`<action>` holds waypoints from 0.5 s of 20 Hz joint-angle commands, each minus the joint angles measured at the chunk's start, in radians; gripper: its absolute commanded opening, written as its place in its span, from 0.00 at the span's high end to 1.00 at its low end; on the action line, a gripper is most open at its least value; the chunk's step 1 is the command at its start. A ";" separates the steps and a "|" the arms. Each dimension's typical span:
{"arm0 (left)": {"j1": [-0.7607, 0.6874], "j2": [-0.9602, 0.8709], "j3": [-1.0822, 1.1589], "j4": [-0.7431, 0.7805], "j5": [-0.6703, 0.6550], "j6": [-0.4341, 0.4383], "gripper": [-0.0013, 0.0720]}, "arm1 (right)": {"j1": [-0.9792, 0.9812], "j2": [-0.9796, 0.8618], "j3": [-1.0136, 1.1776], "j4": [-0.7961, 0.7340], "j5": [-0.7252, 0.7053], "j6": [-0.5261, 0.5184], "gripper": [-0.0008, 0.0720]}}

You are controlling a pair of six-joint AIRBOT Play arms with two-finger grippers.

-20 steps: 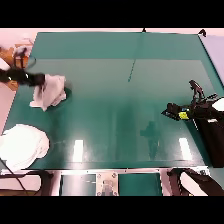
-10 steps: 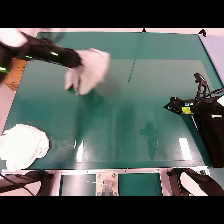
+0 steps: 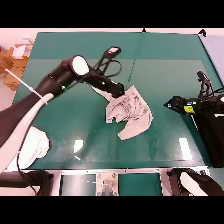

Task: Fold the shirts.

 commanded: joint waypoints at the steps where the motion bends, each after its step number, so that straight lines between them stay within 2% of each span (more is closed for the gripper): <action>1: 0.107 -0.004 0.042 0.014 -0.063 -0.033 0.14 | -0.006 0.000 -0.043 0.002 0.059 0.001 0.49; 3: 0.205 -0.015 0.023 0.017 -0.049 -0.064 0.14 | 0.015 0.000 -0.136 0.002 0.037 0.001 0.48; 5: 0.266 -0.047 -0.018 0.012 -0.017 -0.064 0.14 | 0.024 0.000 -0.239 0.031 -0.026 0.002 0.41; 8: 0.286 -0.146 -0.060 -0.040 0.080 -0.064 0.13 | 0.036 -0.019 -0.353 0.159 -0.154 -0.026 0.41; 10: 0.284 -0.217 -0.059 -0.150 0.198 -0.063 0.13 | 0.064 -0.066 -0.369 0.210 -0.200 -0.049 0.41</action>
